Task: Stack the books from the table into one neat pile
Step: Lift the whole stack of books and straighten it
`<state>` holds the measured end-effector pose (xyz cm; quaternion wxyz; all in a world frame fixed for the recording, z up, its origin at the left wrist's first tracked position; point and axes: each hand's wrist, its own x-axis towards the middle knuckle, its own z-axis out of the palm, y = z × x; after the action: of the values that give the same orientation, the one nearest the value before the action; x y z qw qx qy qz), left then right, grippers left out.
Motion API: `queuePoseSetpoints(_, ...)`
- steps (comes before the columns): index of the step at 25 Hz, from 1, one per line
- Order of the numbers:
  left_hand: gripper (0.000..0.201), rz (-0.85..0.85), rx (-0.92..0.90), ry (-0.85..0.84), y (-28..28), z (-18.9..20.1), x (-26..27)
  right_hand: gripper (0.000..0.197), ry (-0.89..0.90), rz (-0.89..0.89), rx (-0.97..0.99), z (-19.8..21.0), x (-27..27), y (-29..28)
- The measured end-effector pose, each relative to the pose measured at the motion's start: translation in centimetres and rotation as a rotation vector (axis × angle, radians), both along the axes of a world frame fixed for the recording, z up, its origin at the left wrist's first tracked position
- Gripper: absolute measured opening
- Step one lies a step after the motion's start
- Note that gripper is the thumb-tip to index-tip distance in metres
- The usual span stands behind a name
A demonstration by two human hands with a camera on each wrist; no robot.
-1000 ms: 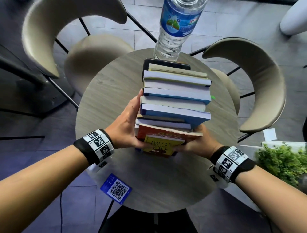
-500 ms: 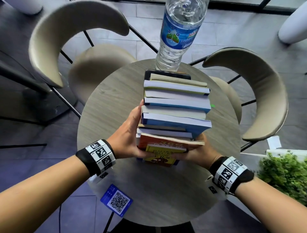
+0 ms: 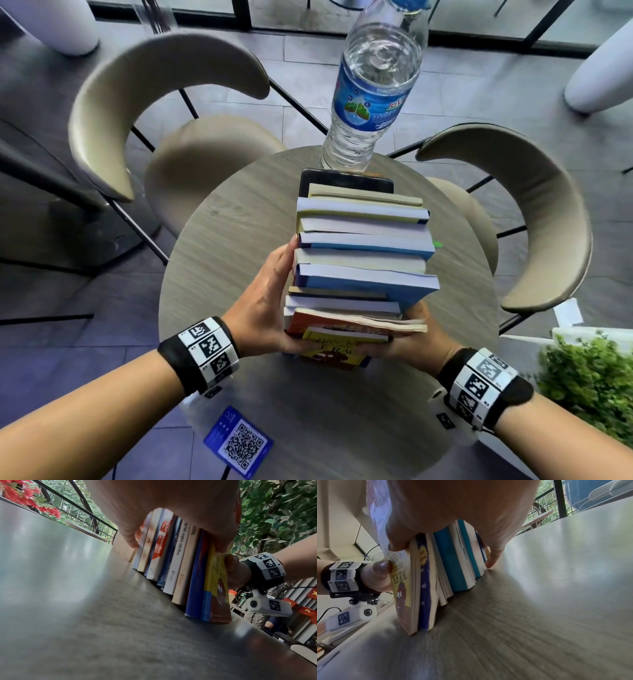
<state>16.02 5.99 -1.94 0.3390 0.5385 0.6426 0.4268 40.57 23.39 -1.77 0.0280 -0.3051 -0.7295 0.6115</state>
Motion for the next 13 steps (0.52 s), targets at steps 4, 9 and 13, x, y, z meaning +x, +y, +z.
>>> queuePoseSetpoints(4, 0.139, 0.008, 0.044, 0.005, -0.2, 0.1, 0.4, 0.104, -0.010, 0.038, -0.024, 0.4, 0.2, -0.2)
queuePoseSetpoints(9, 0.134, -0.027, 0.098, 0.113, -0.5, -0.3, 0.5, 0.091, 0.000, 0.086, -0.047, 2.0, -0.2, -0.1)
queuePoseSetpoints(13, 0.113, -0.009, 0.191, 0.193, -0.7, 0.2, 1.1, 0.058, 0.072, 0.076, 0.011, 3.3, 0.0, -1.0)
